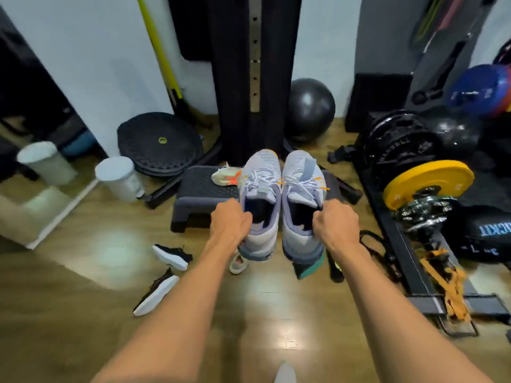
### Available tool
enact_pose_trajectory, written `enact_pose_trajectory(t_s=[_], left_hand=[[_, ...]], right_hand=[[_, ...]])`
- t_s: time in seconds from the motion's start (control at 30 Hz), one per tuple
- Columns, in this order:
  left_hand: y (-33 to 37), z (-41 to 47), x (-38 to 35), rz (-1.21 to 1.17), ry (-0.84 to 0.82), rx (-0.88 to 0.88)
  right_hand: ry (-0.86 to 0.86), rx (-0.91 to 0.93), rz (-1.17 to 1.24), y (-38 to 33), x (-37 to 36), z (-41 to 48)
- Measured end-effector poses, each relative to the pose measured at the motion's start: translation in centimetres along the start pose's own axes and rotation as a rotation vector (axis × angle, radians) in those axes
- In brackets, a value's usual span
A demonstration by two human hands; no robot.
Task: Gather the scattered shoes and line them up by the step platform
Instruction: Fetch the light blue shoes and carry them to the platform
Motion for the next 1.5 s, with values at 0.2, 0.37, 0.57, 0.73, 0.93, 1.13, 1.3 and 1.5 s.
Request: enact_pose_trajectory(t_s=[0.2, 0.37, 0.57, 0.73, 0.93, 1.13, 1.3, 1.5], left_hand=[[-16.0, -4.1, 12.2, -0.088, 0.193, 0.244], [-31.5, -9.6, 22.5, -0.081, 0.332, 0.423], [-46.9, -15.5, 32.0, -0.097, 0.501, 0.644], [-58.1, -17.6, 36.0, -0.21, 0.6, 0.824], [-68.8, -19.7, 40.9, -0.239, 0.724, 1.034], [-79.7, -21.3, 44.3, -0.322, 0.779, 1.192], [-90.1, -21.4, 46.7, -0.377, 0.814, 1.27], [-101.6, -19.6, 51.8, -0.455, 0.81, 1.293]], right_hand=[[-0.087, 0.314, 0.027, -17.0, -5.1, -7.7], [-0.192, 0.528, 0.077, -31.6, -10.2, -18.3], [-0.294, 0.772, 0.065, -47.2, -15.3, -30.2], [-0.36, 0.985, 0.01, -59.1, -20.5, -37.0], [-0.499, 1.18, 0.024, -71.8, -27.2, -44.1], [-0.569, 1.345, 0.004, -82.9, -33.8, -52.0], [-0.64, 1.412, -0.053, -91.5, -40.4, -58.4], [-0.683, 1.39, -0.148, -101.9, -46.8, -64.0]])
Point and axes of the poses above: each hand's wrist, its own z-axis towards the middle knuckle, its own x-axis out of the back of the hand, y = z × x, the point moved 7 cm from there along z, towards the middle knuckle
